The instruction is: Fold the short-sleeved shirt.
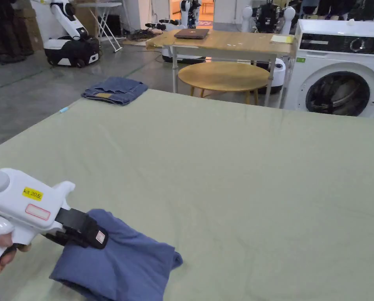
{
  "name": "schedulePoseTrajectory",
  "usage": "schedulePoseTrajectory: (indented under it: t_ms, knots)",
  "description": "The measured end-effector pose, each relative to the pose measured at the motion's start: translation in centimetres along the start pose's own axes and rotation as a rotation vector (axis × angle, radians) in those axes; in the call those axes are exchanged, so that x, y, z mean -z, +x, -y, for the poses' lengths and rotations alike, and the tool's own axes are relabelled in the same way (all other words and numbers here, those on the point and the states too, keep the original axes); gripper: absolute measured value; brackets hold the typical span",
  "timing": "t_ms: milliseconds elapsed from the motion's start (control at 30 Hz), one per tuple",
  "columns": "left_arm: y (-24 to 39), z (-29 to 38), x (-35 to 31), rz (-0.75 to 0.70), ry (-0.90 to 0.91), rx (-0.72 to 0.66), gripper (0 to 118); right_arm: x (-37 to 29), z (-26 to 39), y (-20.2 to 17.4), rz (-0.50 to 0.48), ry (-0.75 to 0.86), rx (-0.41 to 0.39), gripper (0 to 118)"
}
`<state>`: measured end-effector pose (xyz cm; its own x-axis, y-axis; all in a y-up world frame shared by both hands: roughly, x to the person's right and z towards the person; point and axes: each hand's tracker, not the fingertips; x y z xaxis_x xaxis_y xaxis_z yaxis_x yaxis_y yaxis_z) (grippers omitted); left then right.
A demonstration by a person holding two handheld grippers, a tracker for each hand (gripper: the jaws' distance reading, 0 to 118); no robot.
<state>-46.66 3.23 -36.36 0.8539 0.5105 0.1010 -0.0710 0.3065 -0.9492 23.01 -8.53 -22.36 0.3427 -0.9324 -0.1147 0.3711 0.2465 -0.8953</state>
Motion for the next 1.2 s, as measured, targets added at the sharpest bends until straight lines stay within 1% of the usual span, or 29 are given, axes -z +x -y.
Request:
schedulePoseTrajectory:
  t_ms: [33,67,100,133,167,267,300,333,367,400,433,467,500,600,633,667,700,733,767,800,833,867,933,967,1000,1033,1067,1133,1200]
  knots:
    - [-1.5,-0.9,-0.8,0.001,-0.011,-0.053,27,0.1,-0.2,0.0,0.008,0.009,0.0,0]
    - [-2.7,-1.5,-1.4,-0.027,-0.009,-0.082,27,0.1,-0.5,0.1,0.018,0.018,0.002,0]
    - [-3.6,-2.1,-1.8,-0.05,-0.012,-0.072,27,0.7,1.7,-0.6,0.022,0.026,0.004,0]
    - [-4.2,-2.6,-2.0,-0.071,-0.011,-0.065,27,0.7,1.5,-0.3,0.03,0.034,0.011,0]
    - [-6.9,-4.2,-2.0,-0.093,-0.003,-0.074,27,0.8,1.3,-0.2,0.038,0.04,0.015,0]
    - [-7.7,-5.3,-2.0,-0.084,-0.018,-0.092,27,1.0,0.6,0.0,0.062,0.049,0.017,0]
    - [-6.9,-5.1,-1.8,-0.099,-0.023,-0.082,30,1.0,0.4,0.1,0.067,0.05,0.016,0]
    - [-6.7,-5.2,-1.8,-0.14,-0.02,-0.059,58,0.9,0.2,0.1,0.066,0.051,0.014,0]
    - [-6.5,-5.3,-1.9,-0.189,0.011,-0.046,91,0.9,0.1,0.1,0.062,0.053,0.013,0]
    - [-6.2,-5.1,-2.4,-0.224,0.032,-0.04,111,1.0,0.0,-0.1,0.062,0.055,0.012,0]
    - [-6.0,-4.9,-3.1,-0.202,0.069,-0.042,114,0.9,-0.1,-0.2,0.064,0.058,0.007,0]
    - [-5.5,-4.7,-3.6,-0.171,0.074,-0.061,114,0.8,-0.2,-0.3,0.066,0.063,-0.003,0]
    - [-4.9,-4.4,-4.0,-0.173,0.086,-0.07,114,0.6,-0.3,-0.5,0.065,0.065,-0.007,0]
    - [-2.1,-3.5,-5.0,-0.218,0.115,-0.002,114,0.0,-0.6,-1.2,0.054,0.077,-0.027,0]
    - [-0.7,-3.0,-5.0,-0.206,0.121,-0.004,112,-0.3,-0.7,-1.6,0.059,0.083,-0.045,0]
    - [0.9,-2.5,-4.8,-0.17,0.133,0.014,103,-0.8,-1.0,-1.9,0.063,0.093,-0.069,0]
    - [2.3,-2.0,-4.7,-0.132,0.172,0.042,84,-1.3,-1.2,-2.5,0.074,0.104,-0.098,0]
    - [4.3,-1.2,-4.3,-0.115,0.214,0.073,45,-1.7,-1.5,-3.1,0.08,0.115,-0.126,0]
    - [6.5,-0.6,-3.5,-0.074,0.227,0.087,13,-2.1,-1.7,-3.9,0.102,0.131,-0.157,0]
    - [8.9,0.1,-2.4,-0.048,0.237,0.082,0,-2.9,-1.9,-4.6,0.116,0.159,-0.19,0]
    - [10.7,0.8,-1.6,-0.045,0.268,0.125,0,-3.4,-2.1,-5.4,0.12,0.178,-0.213,0]
    - [13.4,1.7,-0.6,-0.024,0.3,0.203,0,-3.9,-2.3,-6.4,0.141,0.202,-0.242,0]
    - [18.3,3.2,1.5,0.058,0.324,0.2,0,-4.9,-2.3,-8.6,0.205,0.274,-0.329,0]
    - [20.5,4.1,2.4,0.084,0.345,0.23,0,-5.3,-2.4,-9.8,0.255,0.306,-0.364,0]
    - [23.1,5.0,3.4,0.035,0.421,0.244,0,-5.7,-2.3,-11.0,0.307,0.348,-0.41,0]
    - [26.0,5.8,4.3,-0.026,0.471,0.272,0,-5.9,-2.1,-12.2,0.381,0.413,-0.471,0]
    - [28.3,6.6,5.4,-0.077,0.545,0.307,0,-6.1,-1.7,-13.8,0.484,0.491,-0.541,0]
    - [32.1,8.1,7.1,-0.181,0.673,0.426,0,-5.9,-1.2,-16.0,0.664,0.626,-0.663,0]
    - [36.0,10.2,8.5,-0.281,0.858,0.467,0,-5.2,-0.6,-18.0,0.855,0.758,-0.804,0]
